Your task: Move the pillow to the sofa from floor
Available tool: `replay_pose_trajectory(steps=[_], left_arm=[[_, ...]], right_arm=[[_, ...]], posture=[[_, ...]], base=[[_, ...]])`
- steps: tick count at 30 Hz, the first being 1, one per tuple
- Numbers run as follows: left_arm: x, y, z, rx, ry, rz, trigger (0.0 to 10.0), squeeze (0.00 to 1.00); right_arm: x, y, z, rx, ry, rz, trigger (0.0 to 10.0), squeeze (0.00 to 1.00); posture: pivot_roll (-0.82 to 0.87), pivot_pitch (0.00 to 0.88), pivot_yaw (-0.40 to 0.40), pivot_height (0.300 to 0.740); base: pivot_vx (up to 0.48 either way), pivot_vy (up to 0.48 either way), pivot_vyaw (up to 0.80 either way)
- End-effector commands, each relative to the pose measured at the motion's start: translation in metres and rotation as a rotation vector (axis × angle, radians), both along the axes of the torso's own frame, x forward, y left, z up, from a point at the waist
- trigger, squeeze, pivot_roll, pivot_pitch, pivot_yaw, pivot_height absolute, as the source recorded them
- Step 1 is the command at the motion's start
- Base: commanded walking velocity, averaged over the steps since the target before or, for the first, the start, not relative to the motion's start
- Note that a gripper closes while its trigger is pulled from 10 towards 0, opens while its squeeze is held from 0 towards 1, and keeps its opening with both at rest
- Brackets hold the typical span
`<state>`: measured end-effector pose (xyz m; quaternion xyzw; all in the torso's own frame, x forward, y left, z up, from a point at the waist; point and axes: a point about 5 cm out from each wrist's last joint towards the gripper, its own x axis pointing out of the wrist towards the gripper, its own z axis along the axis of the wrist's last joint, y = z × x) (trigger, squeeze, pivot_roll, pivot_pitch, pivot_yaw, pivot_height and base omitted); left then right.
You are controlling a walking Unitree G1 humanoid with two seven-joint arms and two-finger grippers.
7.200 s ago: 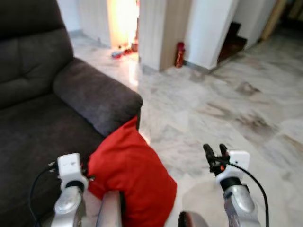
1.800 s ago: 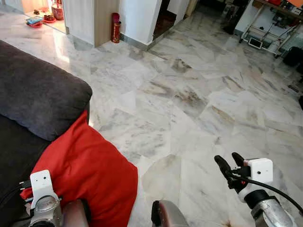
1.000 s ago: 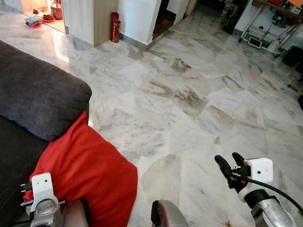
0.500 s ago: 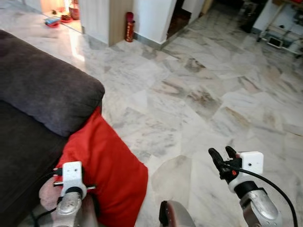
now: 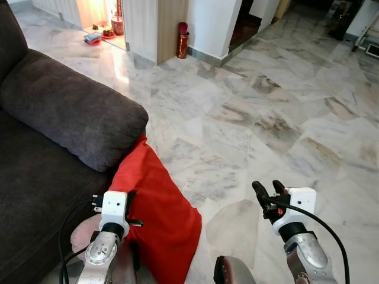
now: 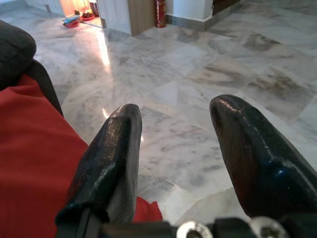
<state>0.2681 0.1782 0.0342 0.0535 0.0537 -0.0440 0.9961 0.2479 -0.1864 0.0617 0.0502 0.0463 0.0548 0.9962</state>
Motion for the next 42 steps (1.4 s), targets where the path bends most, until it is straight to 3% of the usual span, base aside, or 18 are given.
replay_pose_trajectory(steps=[1,16,29,42], left_arm=[[0.008,-0.008,0.019,0.010,-0.085,-0.056,10.0,0.00],[0.023,-0.014,0.051,0.002,-0.186,-0.110,10.0,0.00],[0.025,-0.021,0.055,0.027,-0.192,-0.121,10.0,0.00],[0.025,-0.016,0.057,0.042,-0.191,-0.115,10.0,0.00]], right_arm=[[0.001,-0.005,-0.002,-0.003,-0.004,-0.031,10.0,0.00],[0.015,0.001,0.009,0.030,-0.093,-0.067,10.0,0.00],[0.015,0.005,0.016,0.035,-0.136,-0.094,10.0,0.00],[0.017,0.007,0.017,0.044,-0.145,-0.108,10.0,0.00]], posture=[[-0.06,0.000,-0.104,0.588],[-0.05,0.000,-0.063,0.588],[-0.05,0.000,-0.057,0.588],[-0.04,0.000,-0.051,0.588]], base=[[0.000,0.000,0.00],[0.000,0.000,0.00],[0.000,0.000,0.00],[0.000,0.000,0.00]])
